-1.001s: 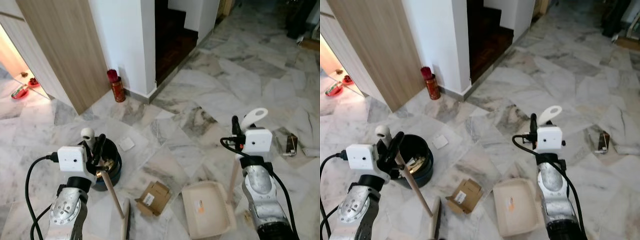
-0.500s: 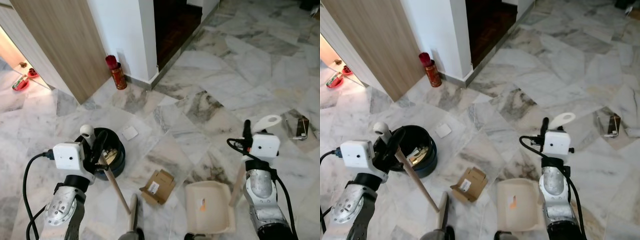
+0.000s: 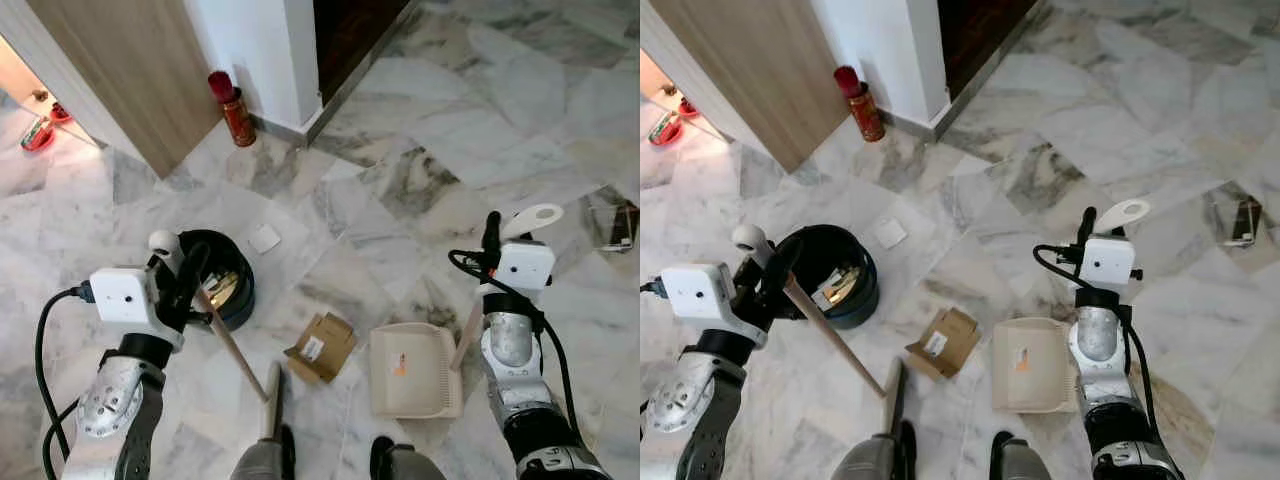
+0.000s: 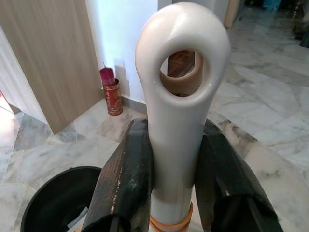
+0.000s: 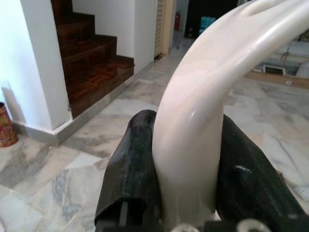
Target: Sweep floor
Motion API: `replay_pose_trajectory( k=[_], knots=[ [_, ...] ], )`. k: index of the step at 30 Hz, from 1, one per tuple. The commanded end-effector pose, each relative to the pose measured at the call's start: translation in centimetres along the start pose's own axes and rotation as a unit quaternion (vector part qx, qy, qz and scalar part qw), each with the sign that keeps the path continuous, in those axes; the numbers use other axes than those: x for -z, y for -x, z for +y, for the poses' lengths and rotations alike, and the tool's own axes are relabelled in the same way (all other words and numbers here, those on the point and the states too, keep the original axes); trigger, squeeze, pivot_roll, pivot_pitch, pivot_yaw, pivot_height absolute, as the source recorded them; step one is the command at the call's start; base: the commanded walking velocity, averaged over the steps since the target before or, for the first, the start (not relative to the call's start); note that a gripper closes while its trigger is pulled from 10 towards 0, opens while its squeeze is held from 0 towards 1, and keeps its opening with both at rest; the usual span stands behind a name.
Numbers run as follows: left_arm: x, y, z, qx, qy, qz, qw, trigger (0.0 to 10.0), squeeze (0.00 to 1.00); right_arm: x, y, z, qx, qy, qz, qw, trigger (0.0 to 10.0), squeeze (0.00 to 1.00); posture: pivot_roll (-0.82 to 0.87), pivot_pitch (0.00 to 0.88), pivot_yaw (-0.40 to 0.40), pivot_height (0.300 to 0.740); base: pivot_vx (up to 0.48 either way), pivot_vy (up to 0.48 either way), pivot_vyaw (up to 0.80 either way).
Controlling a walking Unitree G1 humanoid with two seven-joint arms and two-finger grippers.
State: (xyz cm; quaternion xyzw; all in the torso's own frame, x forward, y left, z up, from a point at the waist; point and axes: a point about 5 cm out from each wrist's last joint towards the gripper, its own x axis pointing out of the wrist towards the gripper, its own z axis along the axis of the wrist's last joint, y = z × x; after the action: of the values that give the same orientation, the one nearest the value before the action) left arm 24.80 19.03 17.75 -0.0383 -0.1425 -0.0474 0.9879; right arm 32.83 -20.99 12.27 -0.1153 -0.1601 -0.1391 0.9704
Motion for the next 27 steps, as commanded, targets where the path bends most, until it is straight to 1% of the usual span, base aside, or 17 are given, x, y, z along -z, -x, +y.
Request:
replay_pose_trajectory(
  k=[1,5,6,7,8,10,12,13,14,16,17,18,19,21,22,26,27],
  knots=[
    [-0.8,0.1,0.5,-0.004,-0.007,-0.009,1.000,10.0,0.00,0.6,0.7,0.2,-0.008,-0.001,0.010,1.000,10.0,0.00,0.22,0.435,0.128,0.740,0.000,0.000,0.00],
    [-0.8,-0.7,0.7,-0.001,-0.005,-0.009,1.000,10.0,0.00,0.9,1.1,0.6,-0.023,-0.003,0.015,1.000,10.0,0.00,0.22,0.457,0.126,0.740,0.000,0.000,0.00],
    [-0.7,-1.0,0.8,0.000,-0.007,-0.008,1.000,10.0,0.00,0.9,1.1,0.8,-0.029,-0.002,0.015,0.999,10.0,0.00,0.23,0.469,0.122,0.740,0.000,0.000,0.00],
    [-0.5,-2.0,1.1,-0.001,-0.004,-0.012,1.000,10.0,0.00,1.0,1.3,1.0,-0.037,-0.006,0.015,0.999,10.0,0.00,0.22,0.484,0.119,0.740,0.000,0.000,0.00],
    [-0.4,-2.1,1.2,-0.002,-0.002,-0.013,1.000,10.0,0.00,1.0,1.3,1.0,-0.038,-0.007,0.016,0.999,10.0,0.00,0.22,0.488,0.120,0.740,0.000,0.000,0.00],
    [-0.1,-3.0,1.3,0.003,-0.004,-0.013,1.000,10.0,0.00,1.0,1.5,1.0,-0.042,-0.007,0.014,0.999,10.0,0.00,0.21,0.497,0.115,0.740,0.000,0.000,0.00],
    [-0.1,-3.4,1.4,0.003,-0.001,-0.018,1.000,10.0,0.00,0.9,1.5,0.9,-0.043,-0.007,0.012,0.999,10.0,0.00,0.20,0.500,0.111,0.740,0.000,0.000,0.00],
    [-0.1,-4.1,1.3,0.005,0.000,-0.022,1.000,10.0,0.00,0.9,1.5,0.9,-0.045,-0.008,0.009,0.999,10.0,0.00,0.19,0.505,0.107,0.740,0.000,0.000,0.00],
    [-0.2,-4.3,1.3,0.007,0.001,-0.024,1.000,10.0,0.00,0.8,1.5,0.8,-0.045,-0.008,0.007,0.999,10.0,0.00,0.18,0.508,0.104,0.740,0.000,0.000,0.00],
    [-0.2,-5.0,1.0,0.016,0.008,-0.027,0.999,10.0,0.00,0.8,1.4,0.7,-0.046,-0.008,0.004,0.999,10.0,0.00,0.17,0.514,0.097,0.740,0.000,0.000,0.00],
    [-0.1,-5.7,0.4,0.039,0.020,-0.025,0.999,10.0,0.00,0.7,1.4,0.4,-0.046,-0.008,0.003,0.999,10.0,0.00,0.16,0.521,0.093,0.740,0.000,0.000,0.00],
    [-0.1,-5.7,0.4,0.039,0.020,-0.025,0.999,10.0,0.00,0.7,1.4,0.4,-0.046,-0.008,0.003,0.999,10.0,0.00,0.16,0.521,0.093,0.740,0.000,0.000,0.00],
    [0.1,-6.2,-0.1,0.056,0.033,-0.020,0.998,10.0,0.00,0.7,1.5,0.3,-0.048,-0.007,0.002,0.999,10.0,0.00,0.16,0.527,0.088,0.740,0.000,0.000,0.00],
    [0.2,-6.5,-0.5,0.069,0.042,-0.016,0.997,10.0,0.00,0.8,1.6,0.1,-0.050,-0.004,0.003,0.999,10.0,0.00,0.15,0.531,0.085,0.740,0.000,0.000,0.00],
    [0.4,-6.7,-0.9,0.085,0.054,-0.012,0.995,10.0,0.00,0.9,1.7,-0.1,-0.052,-0.002,0.004,0.999,10.0,0.00,0.15,0.532,0.084,0.740,0.000,0.000,0.00],
    [0.8,-6.7,-1.6,0.116,0.085,0.000,0.990,10.0,0.00,1.0,1.8,-0.4,-0.055,0.001,0.008,0.998,10.0,0.00,0.15,0.539,0.078,0.740,0.000,0.000,0.00],
    [0.8,-6.7,-1.6,0.116,0.085,0.000,0.990,10.0,0.00,1.0,1.8,-0.4,-0.055,0.001,0.008,0.998,10.0,0.00,0.15,0.539,0.078,0.740,0.000,0.000,0.00]
  ],
)
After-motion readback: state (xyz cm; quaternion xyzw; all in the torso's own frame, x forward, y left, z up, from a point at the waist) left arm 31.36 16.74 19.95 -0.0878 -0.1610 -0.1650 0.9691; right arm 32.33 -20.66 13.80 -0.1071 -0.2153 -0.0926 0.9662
